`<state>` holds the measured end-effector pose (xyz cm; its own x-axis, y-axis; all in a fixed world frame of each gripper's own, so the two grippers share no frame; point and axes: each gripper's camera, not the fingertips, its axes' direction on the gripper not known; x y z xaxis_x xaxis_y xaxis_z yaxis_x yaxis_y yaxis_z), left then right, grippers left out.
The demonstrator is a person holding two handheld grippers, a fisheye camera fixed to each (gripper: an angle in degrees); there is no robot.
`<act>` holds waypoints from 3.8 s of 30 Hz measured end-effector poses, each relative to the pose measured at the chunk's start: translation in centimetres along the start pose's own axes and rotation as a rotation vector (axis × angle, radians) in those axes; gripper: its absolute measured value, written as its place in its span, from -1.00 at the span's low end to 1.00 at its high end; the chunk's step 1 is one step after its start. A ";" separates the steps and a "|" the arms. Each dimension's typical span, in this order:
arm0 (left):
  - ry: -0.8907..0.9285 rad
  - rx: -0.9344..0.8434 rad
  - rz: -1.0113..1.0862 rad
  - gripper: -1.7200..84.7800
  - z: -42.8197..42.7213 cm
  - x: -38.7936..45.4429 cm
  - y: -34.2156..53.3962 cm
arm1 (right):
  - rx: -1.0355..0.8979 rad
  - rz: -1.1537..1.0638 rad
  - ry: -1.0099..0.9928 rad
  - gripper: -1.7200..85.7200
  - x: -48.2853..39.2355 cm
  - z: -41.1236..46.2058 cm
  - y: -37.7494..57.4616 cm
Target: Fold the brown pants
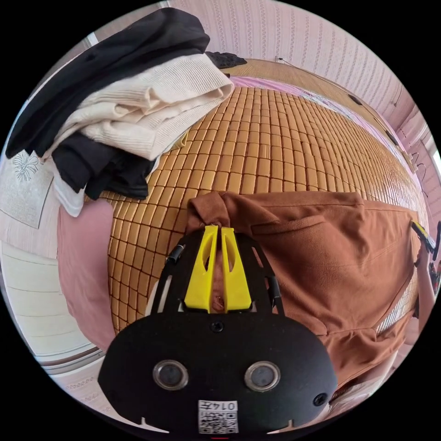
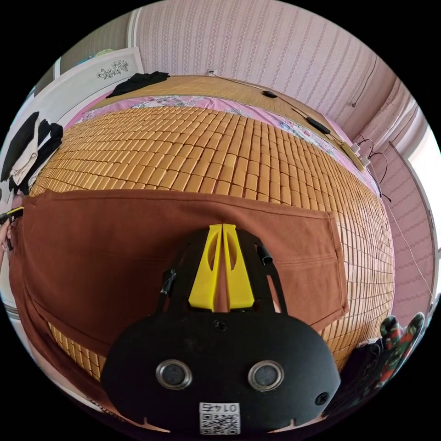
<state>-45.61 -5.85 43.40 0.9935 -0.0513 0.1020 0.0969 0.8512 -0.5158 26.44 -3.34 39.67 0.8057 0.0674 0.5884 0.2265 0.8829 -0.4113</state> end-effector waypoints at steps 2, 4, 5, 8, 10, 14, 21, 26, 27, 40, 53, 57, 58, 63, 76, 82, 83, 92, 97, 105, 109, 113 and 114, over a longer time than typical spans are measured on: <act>-0.025 0.021 0.021 -0.98 1.1 1.2 -1.5 | -0.017 0.040 0.028 -0.97 1.2 0.8 -1.8; -0.062 0.041 0.037 -0.98 2.1 2.2 -3.0 | -0.035 0.090 -0.001 -0.97 2.7 1.5 -3.2; -0.085 0.045 0.030 -0.98 2.6 2.6 -3.7 | -0.030 0.149 -0.058 -0.97 3.9 1.7 -4.0; -0.064 0.033 -0.026 -0.97 3.4 2.6 -4.4 | -0.071 0.241 -0.145 -0.97 5.9 1.2 -5.0; -0.018 0.053 -0.064 -0.96 3.1 2.1 -3.5 | -0.008 0.215 -0.108 -0.96 6.1 -1.1 -4.0; 0.051 0.244 0.049 -0.94 -1.7 2.4 2.3 | 0.080 0.070 -0.215 -0.94 6.7 -8.5 3.1; 0.300 0.192 0.314 -0.87 -6.8 9.6 19.3 | -0.148 0.107 -0.202 -0.67 10.0 -17.9 21.6; 0.412 0.016 0.346 -0.84 -4.3 16.7 27.5 | -0.282 0.147 -0.266 -0.59 10.0 -20.8 31.2; 0.392 0.003 0.404 -0.83 -4.2 18.8 28.5 | -0.294 0.150 -0.272 -0.58 10.0 -20.8 31.7; 0.450 0.097 0.577 -0.79 -4.7 29.4 30.6 | -0.222 0.272 -0.157 -0.55 14.1 -22.8 32.9; 0.401 0.000 0.518 -0.79 0.7 31.8 29.8 | -0.201 0.326 -0.136 -0.97 18.5 -23.1 30.3; 0.381 0.038 0.539 -0.79 0.9 32.5 29.9 | -0.152 0.366 -0.121 -0.95 19.6 -25.0 31.3; 0.373 0.039 0.541 -0.79 1.1 32.6 29.9 | -0.150 0.354 -0.128 -0.87 19.6 -25.2 31.7; 0.362 -0.011 0.533 -0.79 3.6 33.8 29.3 | -0.177 0.340 -0.097 -0.85 19.1 -24.4 31.9; 0.396 0.076 0.513 -0.80 3.2 35.9 26.6 | 0.055 0.254 -0.072 -0.94 23.5 -31.3 21.0; 0.396 0.044 0.527 -0.79 4.5 36.8 26.9 | -0.060 0.296 -0.038 -0.79 22.4 -27.9 20.8; 0.396 0.055 0.532 -0.80 4.4 36.7 27.2 | -0.080 0.296 -0.011 -0.78 21.9 -27.5 22.0; 0.406 -0.016 0.572 -0.80 6.2 38.2 28.0 | -0.296 0.336 -0.152 -0.91 21.4 -24.2 27.8; 0.408 0.003 0.599 -0.80 5.8 38.9 27.9 | -0.433 0.263 -0.152 -0.93 21.7 -24.6 28.8; 0.363 0.084 0.675 -0.80 3.6 41.2 24.2 | -0.241 0.174 0.057 -0.93 19.9 -24.8 22.7; 0.339 0.068 0.684 -0.80 4.3 43.3 21.6 | -0.222 0.187 0.015 -0.97 19.6 -19.7 18.3; 0.286 0.042 0.662 -0.81 6.0 45.0 19.7 | -0.299 0.225 0.041 -0.98 19.7 -14.0 16.4; 0.286 0.004 0.656 -0.82 6.9 45.2 19.5 | -0.278 0.220 0.047 -0.98 19.7 -14.0 16.3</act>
<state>0.79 12.03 43.82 0.8239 0.3375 -0.4552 -0.5256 0.7554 -0.3913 53.66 5.85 34.84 0.8748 0.2149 0.4343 0.1797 0.6886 -0.7026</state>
